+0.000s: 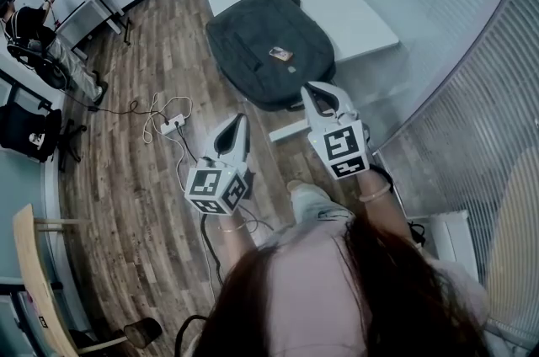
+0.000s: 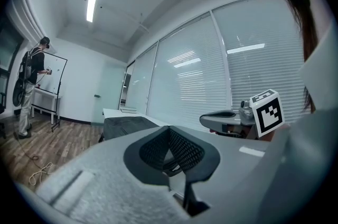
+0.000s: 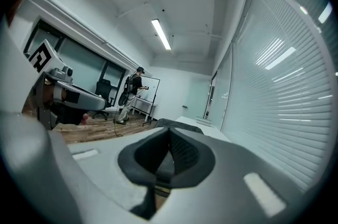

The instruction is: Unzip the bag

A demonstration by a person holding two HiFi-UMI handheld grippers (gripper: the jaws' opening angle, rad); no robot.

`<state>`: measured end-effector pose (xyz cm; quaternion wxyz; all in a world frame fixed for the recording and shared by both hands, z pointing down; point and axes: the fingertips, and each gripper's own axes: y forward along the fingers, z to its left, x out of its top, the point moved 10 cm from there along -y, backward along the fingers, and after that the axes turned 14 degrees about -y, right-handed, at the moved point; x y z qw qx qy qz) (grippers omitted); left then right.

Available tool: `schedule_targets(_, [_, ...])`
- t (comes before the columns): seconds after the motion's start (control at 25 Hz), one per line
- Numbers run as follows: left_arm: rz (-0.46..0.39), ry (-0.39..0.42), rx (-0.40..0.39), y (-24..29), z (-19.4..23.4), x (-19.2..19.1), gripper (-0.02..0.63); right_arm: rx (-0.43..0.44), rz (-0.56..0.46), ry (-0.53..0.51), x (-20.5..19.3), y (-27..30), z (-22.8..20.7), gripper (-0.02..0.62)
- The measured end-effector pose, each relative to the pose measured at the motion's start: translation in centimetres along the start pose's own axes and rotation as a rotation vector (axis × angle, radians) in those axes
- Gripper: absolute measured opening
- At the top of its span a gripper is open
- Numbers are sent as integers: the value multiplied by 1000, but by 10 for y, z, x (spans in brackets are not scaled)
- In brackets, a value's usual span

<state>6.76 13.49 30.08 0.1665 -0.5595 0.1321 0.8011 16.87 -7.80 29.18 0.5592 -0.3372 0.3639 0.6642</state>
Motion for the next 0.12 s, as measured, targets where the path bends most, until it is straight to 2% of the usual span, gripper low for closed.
schedule_targets(0.12, [4, 5, -8, -1, 0, 1, 9, -2, -2, -4, 3, 1, 1, 3])
